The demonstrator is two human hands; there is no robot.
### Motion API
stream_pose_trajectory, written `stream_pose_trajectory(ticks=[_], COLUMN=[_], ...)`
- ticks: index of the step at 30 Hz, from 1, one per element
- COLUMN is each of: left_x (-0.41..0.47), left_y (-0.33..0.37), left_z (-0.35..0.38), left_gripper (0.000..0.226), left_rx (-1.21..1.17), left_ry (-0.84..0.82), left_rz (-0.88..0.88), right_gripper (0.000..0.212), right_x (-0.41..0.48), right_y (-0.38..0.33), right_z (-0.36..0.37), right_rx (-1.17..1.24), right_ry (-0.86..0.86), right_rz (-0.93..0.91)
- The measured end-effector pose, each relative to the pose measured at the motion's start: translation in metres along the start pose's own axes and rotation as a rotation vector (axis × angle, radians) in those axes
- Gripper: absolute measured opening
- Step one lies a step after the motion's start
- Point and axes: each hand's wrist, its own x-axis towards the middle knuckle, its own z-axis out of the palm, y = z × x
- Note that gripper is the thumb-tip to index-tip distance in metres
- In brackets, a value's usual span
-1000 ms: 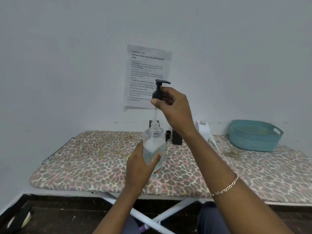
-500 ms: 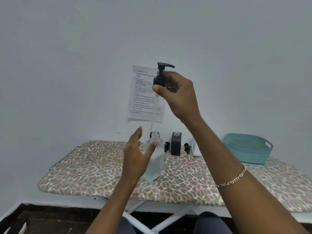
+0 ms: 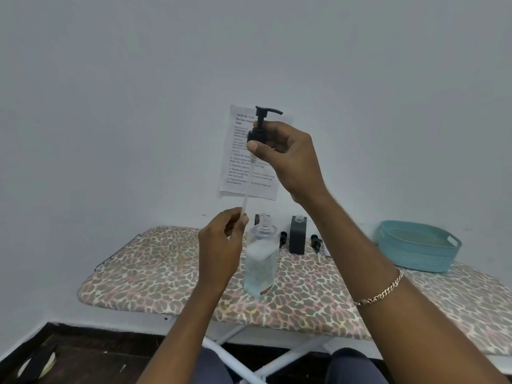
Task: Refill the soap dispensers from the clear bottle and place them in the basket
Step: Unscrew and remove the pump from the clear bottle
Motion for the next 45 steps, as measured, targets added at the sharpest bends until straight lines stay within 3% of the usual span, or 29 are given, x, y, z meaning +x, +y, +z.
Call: stream_pose_trajectory(ticks=[8,12,19,25,32,37,41,45], left_x=[-0.001,-0.003,-0.006,-0.015,-0.029,-0.032,-0.034,-0.034], left_y=[-0.035,-0.055,-0.095,-0.125,-0.147,-0.156,-0.159,-0.157], left_z=[-0.019,-0.037,-0.051,-0.055,-0.050,-0.046,-0.043,-0.042], left_gripper=[0.011,0.003,0.011,0.014,0.029,0.028,0.026,0.029], left_rx=[0.003,0.056,0.093,0.128,0.202,0.312,0.414,0.432], left_ry=[-0.067,-0.091,-0.157,-0.218,-0.254,-0.275,-0.293,-0.295], left_rz=[-0.174,-0.247,-0.455,-0.627,-0.779,-0.753,-0.705,-0.679], right_gripper=[0.030,0.040,0.016,0.028,0.030,0.038,0.033,0.041], right_x=[0.023,0.036,0.046,0.027,-0.013,-0.024,-0.031,-0.030], right_y=[0.059,0.100,0.160,0.225,0.262,0.274,0.276,0.262], right_z=[0.042,0.082,0.153,0.206,0.229,0.232,0.227,0.223], right_rx=[-0.027,-0.045,-0.161,-0.247,-0.396,-0.464,-0.521,-0.594], right_ry=[-0.005,-0.011,-0.112,-0.200,-0.307,-0.328,-0.383,-0.516], right_rz=[0.209,0.392,0.621,0.807,0.879,0.888,0.897,0.783])
